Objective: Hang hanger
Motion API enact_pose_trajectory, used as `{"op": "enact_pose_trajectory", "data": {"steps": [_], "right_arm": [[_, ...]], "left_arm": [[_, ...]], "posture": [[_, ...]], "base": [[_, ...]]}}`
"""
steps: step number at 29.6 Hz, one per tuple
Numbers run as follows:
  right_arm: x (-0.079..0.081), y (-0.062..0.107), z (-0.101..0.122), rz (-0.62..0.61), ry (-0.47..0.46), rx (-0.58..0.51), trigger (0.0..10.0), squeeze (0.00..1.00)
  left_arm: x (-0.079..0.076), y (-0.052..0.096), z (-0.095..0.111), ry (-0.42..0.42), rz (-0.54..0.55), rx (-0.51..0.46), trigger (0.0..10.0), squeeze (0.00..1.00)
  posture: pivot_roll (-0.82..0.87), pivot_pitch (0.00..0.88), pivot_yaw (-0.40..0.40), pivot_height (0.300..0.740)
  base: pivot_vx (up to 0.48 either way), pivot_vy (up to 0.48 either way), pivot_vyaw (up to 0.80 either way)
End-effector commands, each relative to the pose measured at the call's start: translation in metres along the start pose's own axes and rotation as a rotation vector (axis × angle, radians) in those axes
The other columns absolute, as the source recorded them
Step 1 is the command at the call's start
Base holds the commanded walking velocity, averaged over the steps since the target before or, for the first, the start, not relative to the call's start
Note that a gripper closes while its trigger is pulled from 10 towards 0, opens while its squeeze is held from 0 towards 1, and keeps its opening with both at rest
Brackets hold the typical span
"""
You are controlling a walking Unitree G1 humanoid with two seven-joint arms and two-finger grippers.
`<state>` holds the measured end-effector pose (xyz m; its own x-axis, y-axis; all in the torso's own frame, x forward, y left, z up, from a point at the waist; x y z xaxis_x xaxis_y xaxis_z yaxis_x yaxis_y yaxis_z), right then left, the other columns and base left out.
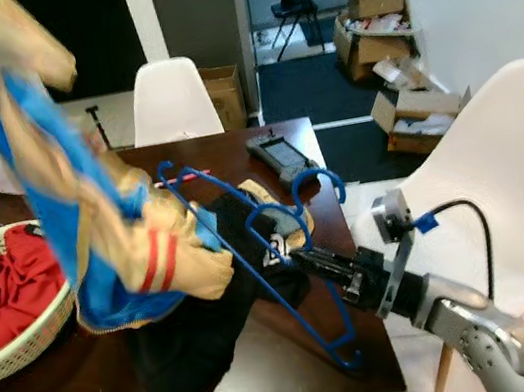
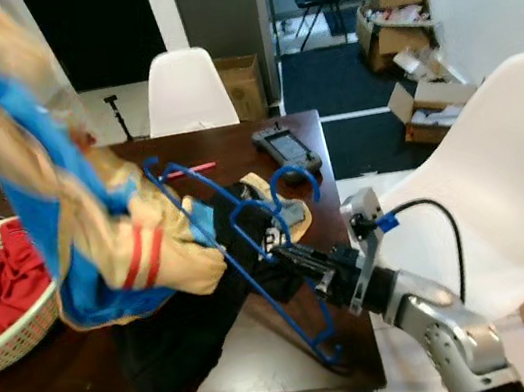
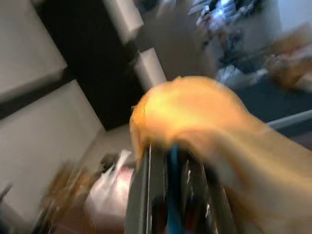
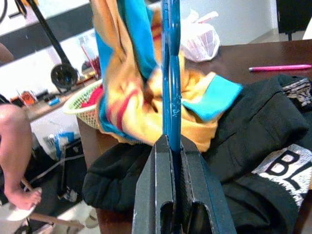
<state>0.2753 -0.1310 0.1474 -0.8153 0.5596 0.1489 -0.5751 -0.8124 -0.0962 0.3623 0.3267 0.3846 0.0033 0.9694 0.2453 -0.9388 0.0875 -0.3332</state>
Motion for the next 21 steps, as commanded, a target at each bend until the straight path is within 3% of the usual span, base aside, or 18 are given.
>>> {"op": "enact_pose_trajectory", "data": {"steps": [1,3,4,6,7,12,17,18,19,21], "right_arm": [[0.000,-0.001,0.004,0.018,0.013,0.002,10.0,0.00],[-0.001,0.003,0.009,0.038,0.022,0.001,10.0,0.00],[-0.001,0.003,0.009,0.038,0.022,0.001,10.0,0.00],[-0.001,0.014,0.020,0.069,0.027,-0.016,10.0,0.00],[-0.001,0.014,0.020,0.069,0.027,-0.016,10.0,0.00],[0.006,0.051,0.037,0.186,0.028,0.014,10.0,0.00],[0.024,0.053,0.041,0.291,0.012,0.034,10.0,0.00],[0.035,0.048,0.039,0.343,0.019,0.063,10.0,0.00],[0.035,0.048,0.039,0.343,0.019,0.063,10.0,0.00],[0.047,0.031,0.032,0.354,0.029,0.111,10.0,0.00]], "left_arm": [[-0.017,-0.001,0.010,0.001,-0.082,-0.063,10.0,0.00],[-0.042,0.003,-0.005,0.014,-0.178,-0.057,10.0,0.00],[-0.042,0.003,-0.005,0.014,-0.178,-0.057,10.0,0.00],[-0.060,0.006,-0.015,0.044,-0.255,-0.072,10.0,0.00],[-0.060,0.006,-0.015,0.044,-0.255,-0.072,10.0,0.00],[-0.080,0.009,-0.021,0.128,-0.306,-0.101,10.0,0.00],[-0.088,0.010,-0.021,0.138,-0.312,-0.101,10.0,0.00],[-0.092,0.009,-0.019,0.143,-0.320,-0.103,10.0,0.00],[-0.092,0.009,-0.019,0.143,-0.320,-0.103,10.0,0.00],[-0.101,0.009,-0.018,0.152,-0.340,-0.106,10.0,0.00]], "posture": [[0.12,0.000,0.027,0.740],[0.12,0.000,0.027,0.740],[0.12,0.000,0.027,0.740],[0.11,0.000,0.030,0.740],[0.11,0.000,0.030,0.740],[0.09,0.000,0.039,0.740],[0.08,0.000,0.041,0.740],[0.07,0.000,0.044,0.740],[0.07,0.000,0.044,0.740],[0.06,0.002,0.045,0.740]], "base": [[0.000,0.000,0.00],[0.000,0.000,0.00],[0.000,0.000,0.00],[0.000,0.000,0.00],[0.000,0.000,0.00],[0.000,0.000,0.00],[0.000,0.000,0.00],[0.000,0.000,0.00],[0.000,0.000,0.00],[0.000,0.000,0.00]]}}
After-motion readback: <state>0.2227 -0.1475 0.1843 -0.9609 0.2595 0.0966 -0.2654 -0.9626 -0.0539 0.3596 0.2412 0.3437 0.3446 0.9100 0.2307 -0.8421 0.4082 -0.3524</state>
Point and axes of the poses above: a point about 5 cm out from each wrist's last joint towards the gripper, its own y axis pointing back from the gripper into the wrist, its own z axis along the axis of the wrist's last joint, x = y × z, the point moved 1 cm from there along -y, pointing out of the wrist towards the gripper, and after that the axes turned 9 degrees about y, right-handed, at the moved point
